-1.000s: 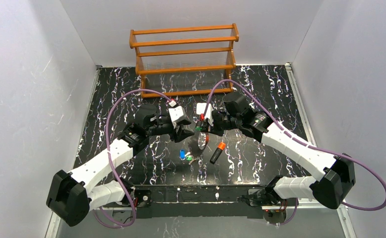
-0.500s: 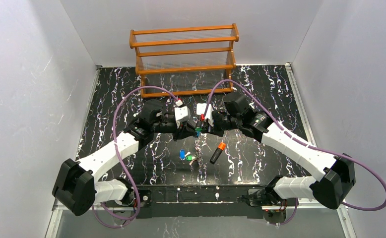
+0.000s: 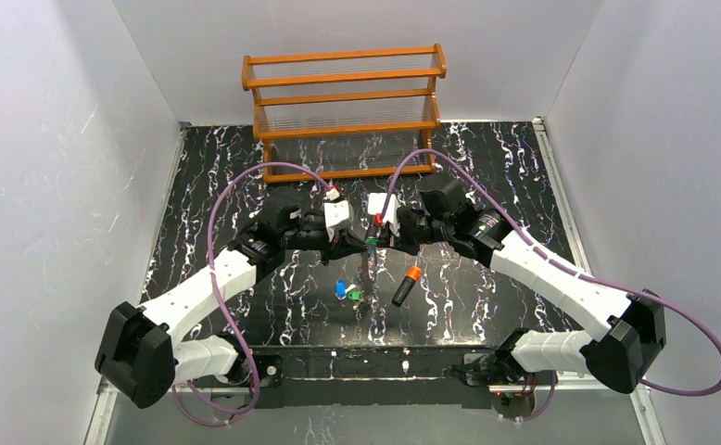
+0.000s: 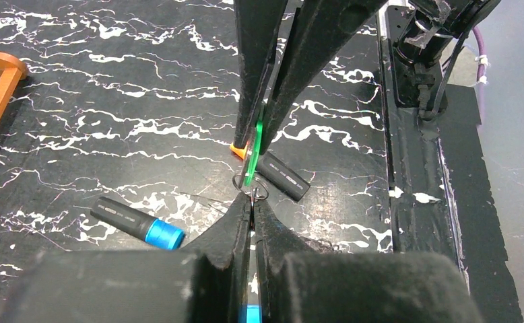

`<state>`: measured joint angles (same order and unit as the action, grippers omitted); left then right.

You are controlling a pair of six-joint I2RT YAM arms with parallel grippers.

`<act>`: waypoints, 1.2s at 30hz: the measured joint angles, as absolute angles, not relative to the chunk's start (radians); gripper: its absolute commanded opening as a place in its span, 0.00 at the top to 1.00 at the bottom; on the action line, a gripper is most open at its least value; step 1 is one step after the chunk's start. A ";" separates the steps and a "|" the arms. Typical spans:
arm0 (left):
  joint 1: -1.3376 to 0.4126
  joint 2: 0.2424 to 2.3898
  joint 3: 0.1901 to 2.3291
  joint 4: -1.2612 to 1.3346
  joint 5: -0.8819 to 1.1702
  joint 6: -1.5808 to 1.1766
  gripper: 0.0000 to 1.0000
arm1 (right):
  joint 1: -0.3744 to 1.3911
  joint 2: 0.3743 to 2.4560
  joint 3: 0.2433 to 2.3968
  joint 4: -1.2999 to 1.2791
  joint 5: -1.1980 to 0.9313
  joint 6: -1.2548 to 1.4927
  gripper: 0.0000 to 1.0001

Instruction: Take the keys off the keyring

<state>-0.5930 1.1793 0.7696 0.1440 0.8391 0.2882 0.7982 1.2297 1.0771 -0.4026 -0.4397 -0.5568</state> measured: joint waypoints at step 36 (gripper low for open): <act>-0.613 1.126 0.570 0.567 0.739 -0.170 1.00 | 0.741 1.119 0.773 -0.099 -0.473 -0.480 0.99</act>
